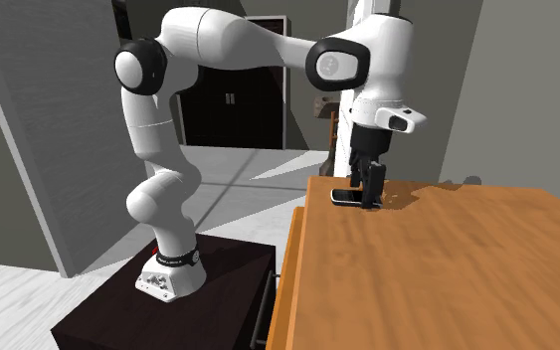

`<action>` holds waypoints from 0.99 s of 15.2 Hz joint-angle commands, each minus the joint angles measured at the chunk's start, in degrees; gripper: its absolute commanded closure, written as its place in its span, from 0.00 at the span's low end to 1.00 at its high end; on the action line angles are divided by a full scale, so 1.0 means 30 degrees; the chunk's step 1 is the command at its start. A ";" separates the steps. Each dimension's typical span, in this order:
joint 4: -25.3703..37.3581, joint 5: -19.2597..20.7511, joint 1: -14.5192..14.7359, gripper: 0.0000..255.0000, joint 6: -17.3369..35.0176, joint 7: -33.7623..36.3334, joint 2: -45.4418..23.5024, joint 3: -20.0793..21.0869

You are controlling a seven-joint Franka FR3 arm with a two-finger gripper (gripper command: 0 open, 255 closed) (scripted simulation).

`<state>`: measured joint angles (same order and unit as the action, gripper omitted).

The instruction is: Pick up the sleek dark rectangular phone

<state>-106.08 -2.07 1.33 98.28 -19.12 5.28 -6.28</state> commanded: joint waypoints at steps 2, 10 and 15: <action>-0.0154 -0.0003 0.0004 1.00 0.0175 0.0003 -0.0014 0.0005; -0.0136 -0.0005 0.0011 1.00 0.0170 0.0017 -0.0027 0.0013; 0.0880 -0.0001 0.0002 1.00 -0.0834 0.0030 -0.0039 -0.0002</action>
<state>-104.30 -2.07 1.32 96.64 -19.09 5.17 -6.31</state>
